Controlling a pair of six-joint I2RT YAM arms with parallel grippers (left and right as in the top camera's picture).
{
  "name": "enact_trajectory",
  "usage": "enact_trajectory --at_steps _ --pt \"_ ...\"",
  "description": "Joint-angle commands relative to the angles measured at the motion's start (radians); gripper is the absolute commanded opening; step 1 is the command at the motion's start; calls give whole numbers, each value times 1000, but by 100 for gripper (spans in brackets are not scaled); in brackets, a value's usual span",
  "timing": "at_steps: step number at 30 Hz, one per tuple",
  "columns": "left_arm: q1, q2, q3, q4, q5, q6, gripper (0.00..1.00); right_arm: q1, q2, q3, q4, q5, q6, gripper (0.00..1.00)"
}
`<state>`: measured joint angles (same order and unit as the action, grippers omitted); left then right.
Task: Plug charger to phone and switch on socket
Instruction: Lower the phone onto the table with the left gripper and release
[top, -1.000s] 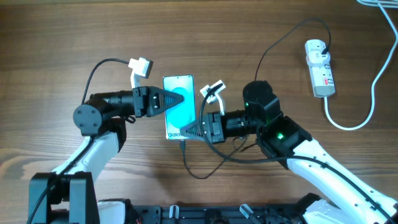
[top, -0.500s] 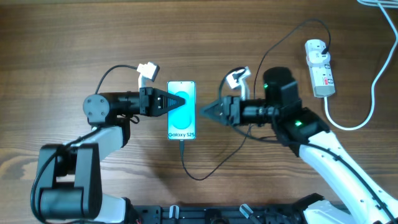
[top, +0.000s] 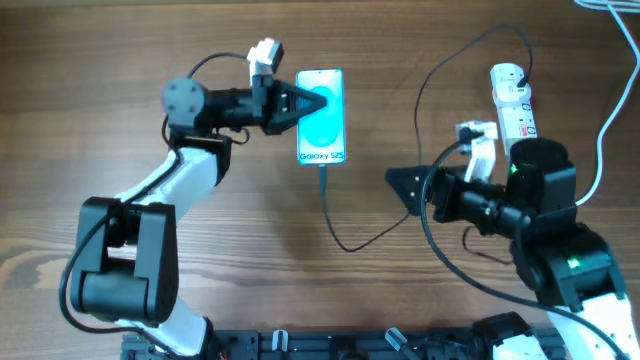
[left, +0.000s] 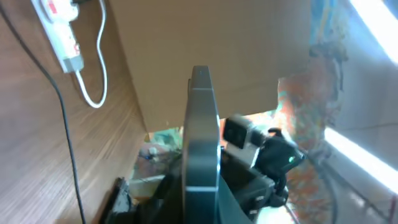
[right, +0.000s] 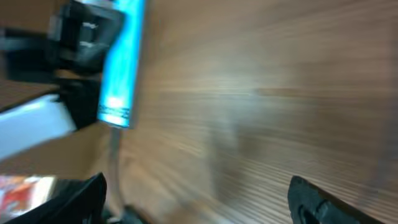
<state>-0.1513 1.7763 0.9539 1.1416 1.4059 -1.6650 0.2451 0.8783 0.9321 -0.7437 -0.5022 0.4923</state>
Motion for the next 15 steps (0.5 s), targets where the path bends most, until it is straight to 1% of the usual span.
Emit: enact_trajectory --at_steps 1,2,3,4,6,7,8,10,11,13,14,15 --pt "-26 -4 28 -216 -66 191 4 -4 -29 20 -106 183 -47 93" --pt "-35 -4 28 -328 -101 266 4 -4 -32 20 -156 200 -45 100" --pt "-63 -4 28 -525 -176 404 4 -4 -31 20 -195 219 -37 100" --pt "-89 -4 28 -650 -243 484 4 -4 -31 20 -233 247 -13 99" --pt "-154 -4 28 -929 -436 649 4 -4 -29 19 -317 357 75 100" --pt "-179 -4 28 -1018 -512 713 4 -4 -24 18 -350 361 103 100" --pt "-201 -4 28 -1073 -565 789 4 -4 -17 10 -373 360 118 100" --pt "-240 -4 28 -1096 -587 949 4 -4 10 -14 -400 336 120 100" --pt "-246 -4 28 -1115 -613 1007 4 -4 32 -23 -416 277 121 100" --pt "-239 -4 28 -1209 -714 1066 4 -4 78 -37 -424 194 121 100" --pt "-230 -4 28 -1257 -735 1106 4 -4 101 -43 -424 196 120 100" --pt "-206 -4 28 -1306 -735 1161 4 -4 161 -44 -422 208 120 100"
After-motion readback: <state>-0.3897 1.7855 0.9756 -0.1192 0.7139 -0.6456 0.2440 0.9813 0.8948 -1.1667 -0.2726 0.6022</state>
